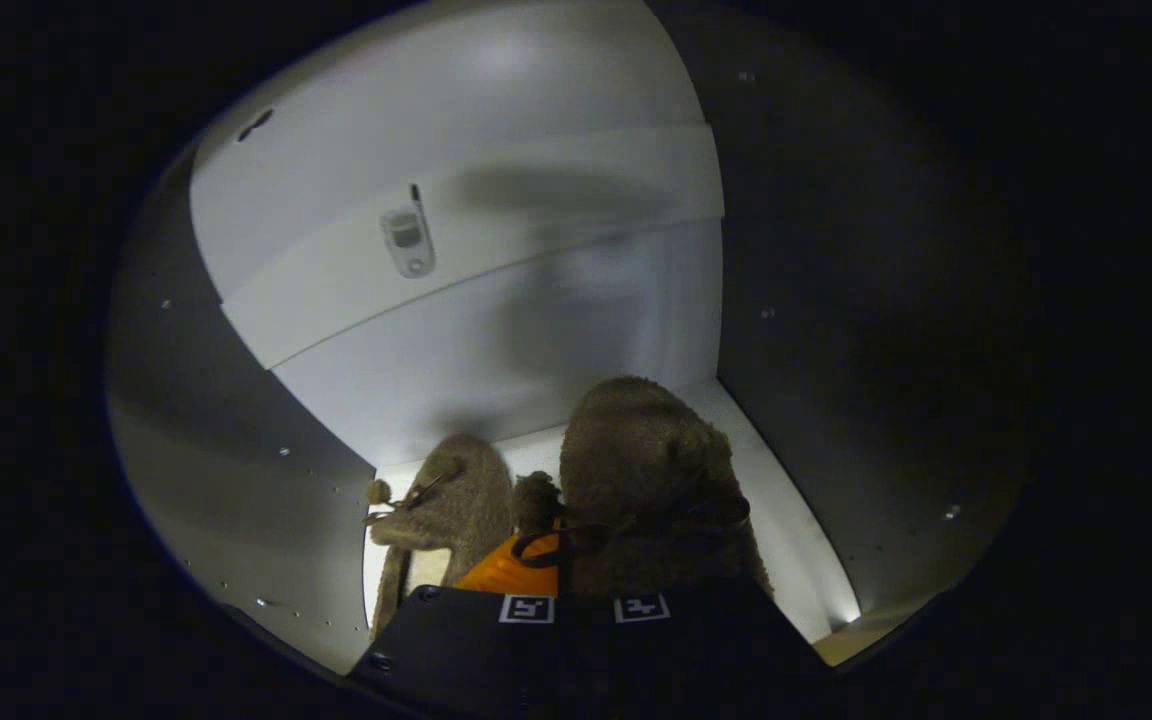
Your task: Open the shoe cabinet door, grab the shoes and put them into the shoe cabinet, then close the shoe cabinet door.
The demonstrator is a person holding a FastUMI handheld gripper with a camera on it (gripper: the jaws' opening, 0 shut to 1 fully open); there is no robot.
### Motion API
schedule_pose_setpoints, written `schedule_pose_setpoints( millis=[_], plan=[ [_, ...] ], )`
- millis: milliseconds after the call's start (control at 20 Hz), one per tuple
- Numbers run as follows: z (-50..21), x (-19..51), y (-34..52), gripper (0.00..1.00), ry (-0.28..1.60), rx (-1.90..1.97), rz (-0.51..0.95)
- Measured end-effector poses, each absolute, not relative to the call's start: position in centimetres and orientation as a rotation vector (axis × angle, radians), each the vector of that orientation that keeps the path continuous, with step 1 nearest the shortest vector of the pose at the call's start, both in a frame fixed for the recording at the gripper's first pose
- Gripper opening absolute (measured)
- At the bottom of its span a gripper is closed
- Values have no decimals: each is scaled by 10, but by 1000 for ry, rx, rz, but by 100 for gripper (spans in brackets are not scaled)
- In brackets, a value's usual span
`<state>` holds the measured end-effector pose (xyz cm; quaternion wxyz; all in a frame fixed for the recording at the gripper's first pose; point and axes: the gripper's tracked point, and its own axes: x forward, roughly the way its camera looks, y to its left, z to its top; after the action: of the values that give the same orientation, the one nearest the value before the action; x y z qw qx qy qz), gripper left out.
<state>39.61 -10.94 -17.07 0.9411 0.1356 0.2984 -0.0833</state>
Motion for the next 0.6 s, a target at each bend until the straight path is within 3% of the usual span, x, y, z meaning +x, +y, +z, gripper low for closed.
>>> schedule_pose_setpoints(
  millis=[350, 600],
  plan=[
    [-199, 419, -106, 7, 645, 248, -173],
    [-198, 408, -105, 15, 636, 178, -148]
  ],
)
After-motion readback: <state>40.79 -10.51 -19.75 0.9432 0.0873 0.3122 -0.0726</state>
